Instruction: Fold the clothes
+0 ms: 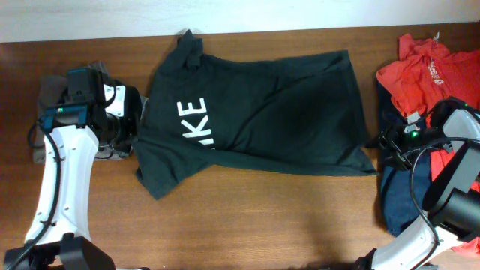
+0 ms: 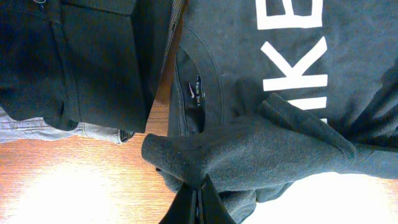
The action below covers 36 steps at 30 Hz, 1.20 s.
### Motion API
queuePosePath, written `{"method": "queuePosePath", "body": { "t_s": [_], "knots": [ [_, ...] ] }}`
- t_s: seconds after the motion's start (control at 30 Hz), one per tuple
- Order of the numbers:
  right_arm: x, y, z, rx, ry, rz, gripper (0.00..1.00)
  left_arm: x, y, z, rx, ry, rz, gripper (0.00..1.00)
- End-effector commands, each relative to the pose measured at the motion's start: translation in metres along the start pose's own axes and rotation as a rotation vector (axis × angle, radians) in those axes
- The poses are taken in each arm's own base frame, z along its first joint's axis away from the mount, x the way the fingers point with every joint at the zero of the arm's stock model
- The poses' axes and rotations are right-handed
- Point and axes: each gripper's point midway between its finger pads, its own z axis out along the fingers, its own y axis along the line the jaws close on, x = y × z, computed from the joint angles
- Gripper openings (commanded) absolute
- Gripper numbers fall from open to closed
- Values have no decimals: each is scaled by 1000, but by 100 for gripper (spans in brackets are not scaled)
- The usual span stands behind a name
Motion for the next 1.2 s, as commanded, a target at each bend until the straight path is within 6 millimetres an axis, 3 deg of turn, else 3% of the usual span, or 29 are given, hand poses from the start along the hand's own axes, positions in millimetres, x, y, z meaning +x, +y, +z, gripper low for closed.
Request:
{"method": "queuePosePath", "body": {
  "t_s": [0.0,0.13,0.27,0.43,0.5,0.63,0.7,0.8,0.97,1.17],
  "knots": [
    [13,-8,9,25,40,7,62,-8,3,-14,-15,-45,11,0],
    [27,-20,17,59,79,43,55,-9,3,-14,-15,-45,11,1],
    [38,-29,18,107,120,61,55,-9,3,-14,-15,-45,11,0],
    [32,-33,18,121,95,50,52,-9,3,-14,-15,-45,11,0],
    [21,-27,18,82,53,16,52,-9,3,-14,-15,-45,11,0],
    [1,3,4,-90,-12,-81,52,-8,3,-14,-15,-44,11,0],
    [0,16,-9,-138,-13,-128,52,-8,3,-14,-15,-45,11,0],
    [8,18,-22,-105,19,-125,53,-8,3,-14,-14,-45,11,0],
    [31,1,-22,-8,107,-32,57,-8,3,-14,-14,-44,10,1],
    [52,-28,8,71,150,171,59,-9,3,-14,-15,-45,11,1]
  ]
}}
